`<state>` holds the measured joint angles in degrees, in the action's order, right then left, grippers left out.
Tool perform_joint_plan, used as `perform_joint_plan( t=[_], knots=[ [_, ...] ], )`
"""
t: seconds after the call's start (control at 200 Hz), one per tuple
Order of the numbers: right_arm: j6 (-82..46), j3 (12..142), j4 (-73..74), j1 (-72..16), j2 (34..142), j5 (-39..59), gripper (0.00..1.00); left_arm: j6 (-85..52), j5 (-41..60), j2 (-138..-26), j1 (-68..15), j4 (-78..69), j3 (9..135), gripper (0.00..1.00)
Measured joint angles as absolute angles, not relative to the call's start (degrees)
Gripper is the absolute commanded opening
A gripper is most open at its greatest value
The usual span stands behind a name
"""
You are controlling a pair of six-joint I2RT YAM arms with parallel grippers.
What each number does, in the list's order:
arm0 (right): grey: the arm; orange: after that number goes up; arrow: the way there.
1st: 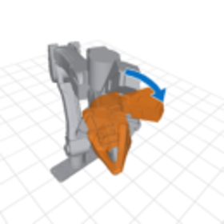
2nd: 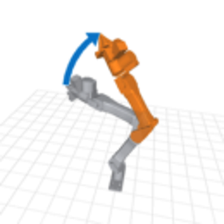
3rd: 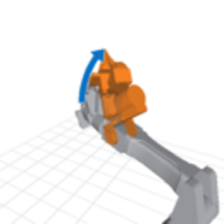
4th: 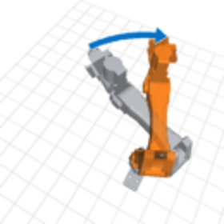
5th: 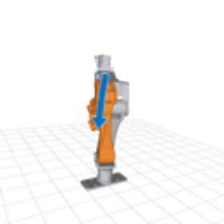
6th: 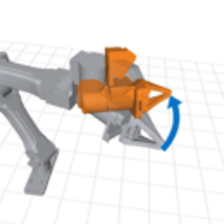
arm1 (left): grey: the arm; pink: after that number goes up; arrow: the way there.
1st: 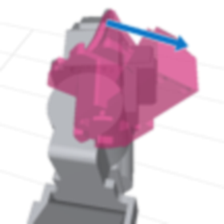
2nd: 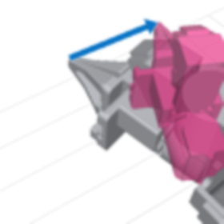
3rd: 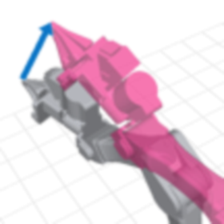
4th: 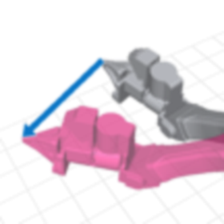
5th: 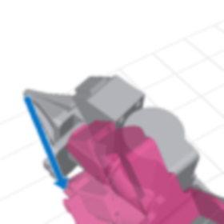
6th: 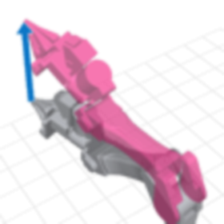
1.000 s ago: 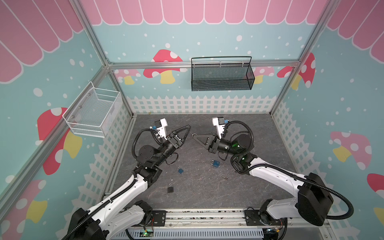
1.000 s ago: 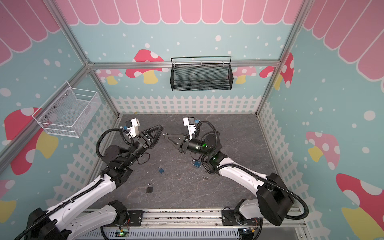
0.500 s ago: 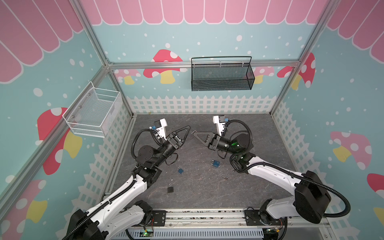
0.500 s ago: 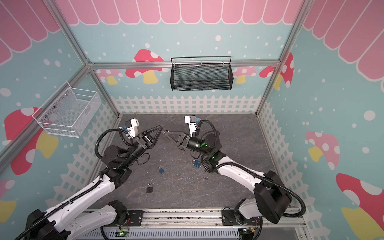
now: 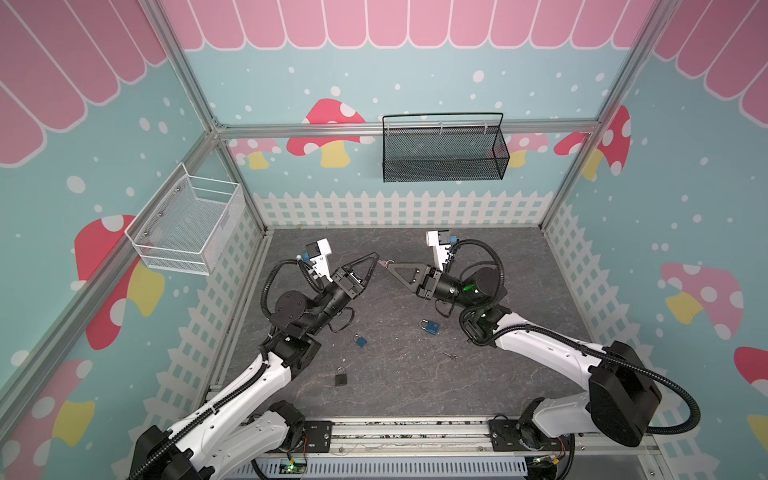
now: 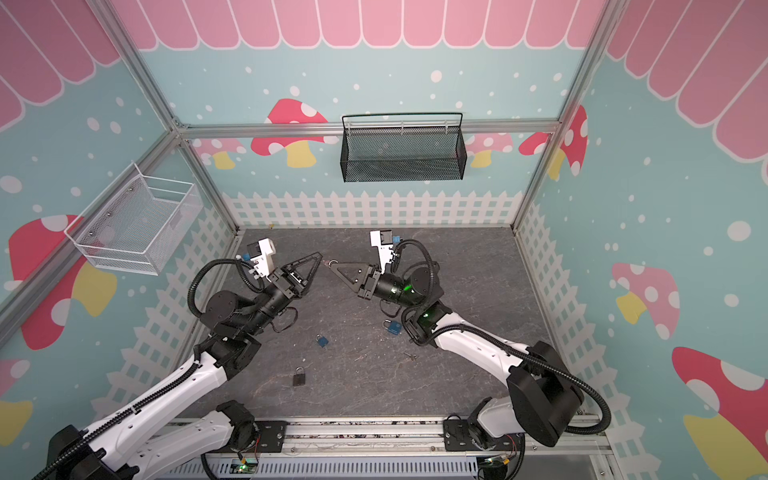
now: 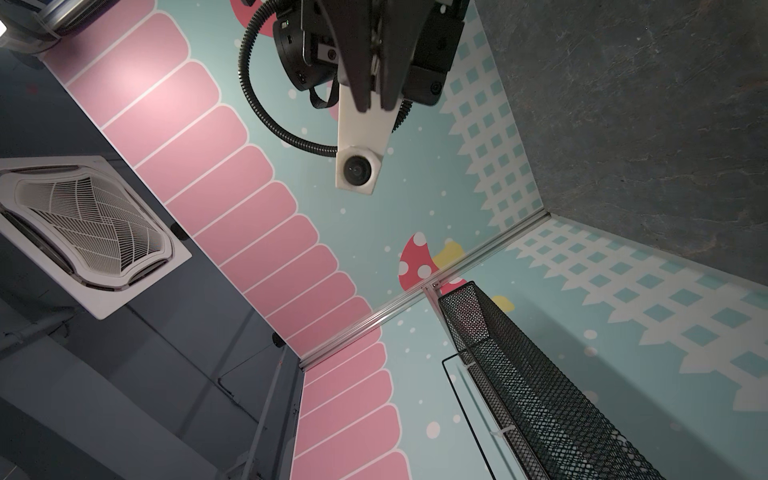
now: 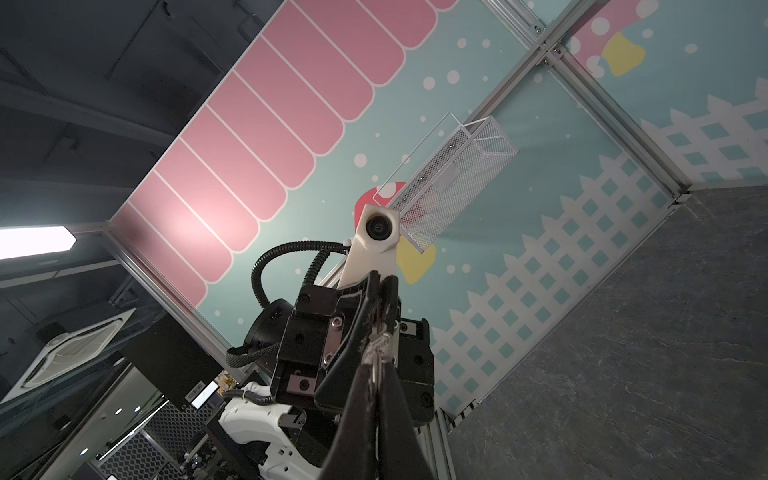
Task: Unlock with the key
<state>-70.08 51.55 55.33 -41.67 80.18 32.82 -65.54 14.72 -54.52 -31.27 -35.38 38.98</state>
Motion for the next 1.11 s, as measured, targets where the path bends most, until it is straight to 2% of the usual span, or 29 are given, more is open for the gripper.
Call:
perform_joint_plan(
  t=[0.425,0.585,0.68,0.8,0.955,1.105],
  knots=[
    [-64.3,51.5,52.6,-41.7,80.1,31.8,0.01,-65.8,13.3,-54.2,-31.3,-29.4,40.8,0.00],
    [-61.8,51.5,50.9,-41.7,79.9,31.1,0.11,-66.5,12.6,-54.1,-31.3,-27.0,41.3,0.00],
    [-60.6,51.5,49.6,-41.7,79.8,30.7,0.22,-67.1,12.0,-54.0,-31.3,-26.1,41.5,0.00],
    [-59.0,51.5,47.7,-41.6,79.5,30.2,0.32,-67.8,11.0,-53.4,-31.3,-25.3,41.8,0.00],
    [-55.2,51.4,44.2,-41.6,77.8,28.8,0.35,-68.2,9.6,-52.6,-31.3,-22.0,43.7,0.00],
    [-49.6,51.4,40.1,-41.6,75.6,28.1,0.45,-68.3,8.5,-51.9,-31.3,-18.2,45.1,0.00]
  ],
)
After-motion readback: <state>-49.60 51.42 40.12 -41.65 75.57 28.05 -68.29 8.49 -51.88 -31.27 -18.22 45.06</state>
